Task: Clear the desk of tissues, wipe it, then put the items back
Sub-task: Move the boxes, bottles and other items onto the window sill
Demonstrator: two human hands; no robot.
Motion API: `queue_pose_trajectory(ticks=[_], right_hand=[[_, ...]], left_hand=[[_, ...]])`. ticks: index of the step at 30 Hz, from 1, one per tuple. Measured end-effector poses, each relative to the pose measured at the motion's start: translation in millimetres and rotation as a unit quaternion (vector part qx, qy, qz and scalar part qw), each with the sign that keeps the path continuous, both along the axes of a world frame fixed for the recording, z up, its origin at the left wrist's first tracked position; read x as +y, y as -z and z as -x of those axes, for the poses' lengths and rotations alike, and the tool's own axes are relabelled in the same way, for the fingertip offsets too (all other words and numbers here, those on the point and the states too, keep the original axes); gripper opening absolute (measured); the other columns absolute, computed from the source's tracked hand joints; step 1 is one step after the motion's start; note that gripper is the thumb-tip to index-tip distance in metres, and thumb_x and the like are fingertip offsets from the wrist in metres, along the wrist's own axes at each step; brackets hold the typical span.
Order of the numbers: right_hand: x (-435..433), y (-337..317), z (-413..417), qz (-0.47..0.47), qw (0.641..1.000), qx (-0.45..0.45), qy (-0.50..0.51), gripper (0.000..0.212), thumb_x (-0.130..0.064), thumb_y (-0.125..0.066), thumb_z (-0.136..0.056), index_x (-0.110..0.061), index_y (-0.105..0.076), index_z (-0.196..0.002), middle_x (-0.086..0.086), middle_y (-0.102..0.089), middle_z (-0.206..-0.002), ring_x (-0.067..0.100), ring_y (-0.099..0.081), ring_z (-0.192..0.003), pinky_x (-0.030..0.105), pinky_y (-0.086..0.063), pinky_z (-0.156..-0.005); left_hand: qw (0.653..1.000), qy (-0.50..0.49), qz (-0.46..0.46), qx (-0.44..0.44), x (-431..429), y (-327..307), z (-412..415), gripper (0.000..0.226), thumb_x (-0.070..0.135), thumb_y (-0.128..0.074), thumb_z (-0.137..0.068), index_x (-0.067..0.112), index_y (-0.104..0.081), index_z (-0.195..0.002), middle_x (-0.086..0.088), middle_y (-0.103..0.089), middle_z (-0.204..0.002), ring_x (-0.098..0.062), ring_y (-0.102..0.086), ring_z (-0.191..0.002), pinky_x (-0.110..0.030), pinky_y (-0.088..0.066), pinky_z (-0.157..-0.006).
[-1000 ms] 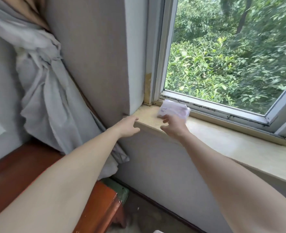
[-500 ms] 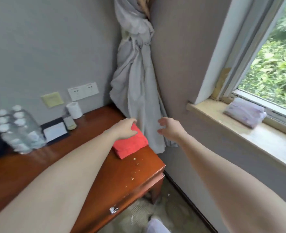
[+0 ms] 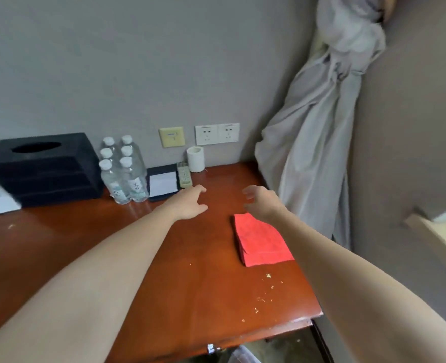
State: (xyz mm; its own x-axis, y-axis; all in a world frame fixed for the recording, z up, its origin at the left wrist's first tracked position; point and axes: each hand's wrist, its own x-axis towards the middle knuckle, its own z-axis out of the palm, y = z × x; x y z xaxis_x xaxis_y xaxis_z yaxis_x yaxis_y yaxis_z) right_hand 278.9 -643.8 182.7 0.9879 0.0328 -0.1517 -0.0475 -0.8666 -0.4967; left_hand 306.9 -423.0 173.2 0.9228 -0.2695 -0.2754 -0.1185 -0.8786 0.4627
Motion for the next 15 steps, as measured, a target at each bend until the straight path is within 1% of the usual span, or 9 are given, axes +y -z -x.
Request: queue_pose_trajectory(ticks=[4,9,12,15], right_hand=[[9.1,10.3,-61.0,-0.002,0.999,0.02,-0.037,0.049,-0.014,-0.058,-0.085,-0.017,-0.055,-0.134,0.004,-0.063,-0.129,0.024,-0.056,-0.121,0.033,-0.045,-0.101],[13.1,30.6,-136.0,0.017,0.996,0.054,-0.065,0.05,-0.019,-0.058,-0.085,-0.02,-0.053,-0.135,0.005,-0.062,-0.129,0.026,-0.054,-0.122,0.038,-0.046,-0.101],[18.5,50.9,-176.6,0.03,0.993,0.076,-0.081,0.051,-0.021,-0.06,-0.086,-0.02,-0.051,-0.136,0.006,-0.062,-0.129,0.027,-0.054,-0.123,0.04,-0.045,-0.102],[28.2,70.2,-215.2,0.043,0.99,0.101,-0.092,0.051,-0.021,-0.058,-0.086,-0.022,-0.049,-0.137,0.004,-0.061,-0.128,0.026,-0.055,-0.121,0.042,-0.047,-0.1]], left_hand=[[0.999,-0.038,-0.003,0.013,16.9,11.0,-47.8,0.06,0.028,-0.06,-0.095,0.02,-0.036,-0.149,-0.001,-0.039,-0.154,-0.02,-0.043,-0.137,-0.037,-0.036,-0.113],[0.996,-0.083,-0.036,0.023,31.2,28.1,-110.5,0.059,0.028,-0.059,-0.096,0.017,-0.036,-0.149,-0.006,-0.042,-0.152,-0.024,-0.044,-0.136,-0.039,-0.039,-0.11],[0.994,-0.088,-0.048,0.035,37.5,43.8,-145.1,0.061,0.026,-0.059,-0.096,0.016,-0.034,-0.15,-0.006,-0.041,-0.152,-0.025,-0.043,-0.137,-0.04,-0.04,-0.109],[0.993,-0.091,-0.062,0.048,46.1,61.2,-179.6,0.064,0.028,-0.061,-0.095,0.018,-0.032,-0.151,-0.007,-0.042,-0.151,-0.025,-0.044,-0.135,-0.042,-0.04,-0.108]])
